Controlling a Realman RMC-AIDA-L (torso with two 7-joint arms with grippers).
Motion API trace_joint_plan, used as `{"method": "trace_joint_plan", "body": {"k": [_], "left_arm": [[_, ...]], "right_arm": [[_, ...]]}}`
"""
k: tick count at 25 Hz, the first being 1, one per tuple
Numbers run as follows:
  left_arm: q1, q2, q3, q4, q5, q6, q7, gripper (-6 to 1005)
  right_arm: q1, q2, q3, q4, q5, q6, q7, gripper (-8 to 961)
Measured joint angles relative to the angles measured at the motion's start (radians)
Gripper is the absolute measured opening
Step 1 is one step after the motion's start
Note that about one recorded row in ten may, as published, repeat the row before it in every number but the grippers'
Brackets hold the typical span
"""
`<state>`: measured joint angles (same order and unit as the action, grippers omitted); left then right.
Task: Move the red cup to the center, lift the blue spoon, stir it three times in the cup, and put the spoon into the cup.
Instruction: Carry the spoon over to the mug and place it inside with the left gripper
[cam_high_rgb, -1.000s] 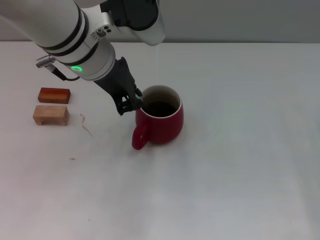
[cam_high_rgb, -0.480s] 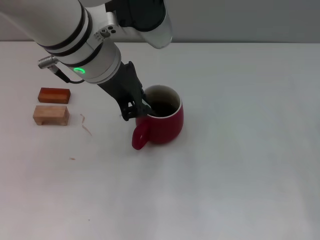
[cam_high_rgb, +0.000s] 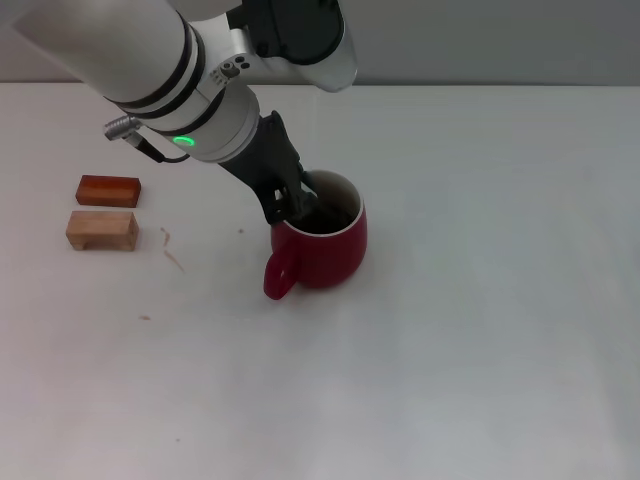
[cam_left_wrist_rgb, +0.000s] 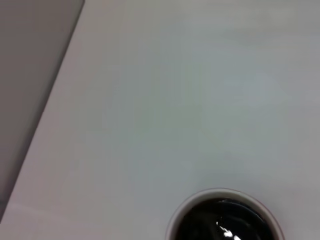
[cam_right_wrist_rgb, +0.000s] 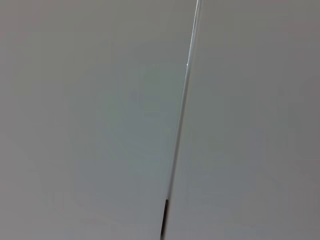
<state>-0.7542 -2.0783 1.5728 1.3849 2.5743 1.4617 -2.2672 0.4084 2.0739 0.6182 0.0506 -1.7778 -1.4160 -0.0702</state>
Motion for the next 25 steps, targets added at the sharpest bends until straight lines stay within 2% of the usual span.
{"method": "trace_joint_plan", "body": {"k": [7,15,25], "left_arm": [[0.009,0.003,-0.001,0.003,0.045,-0.017,-0.018,219],[0.029,0.007,0.002,0.063,0.068,0.060,-0.019,224],[0.046,0.007,0.011,0.100,0.055,0.093,-0.014,231]], "right_arm": [[0.000,0.000,0.000,0.000,0.000,0.000,0.000,760],[0.000,0.000,0.000,0.001,0.000,0.000,0.001,762],[0.000,0.000,0.000,0.004,0.000,0.000,0.001,761]]}}
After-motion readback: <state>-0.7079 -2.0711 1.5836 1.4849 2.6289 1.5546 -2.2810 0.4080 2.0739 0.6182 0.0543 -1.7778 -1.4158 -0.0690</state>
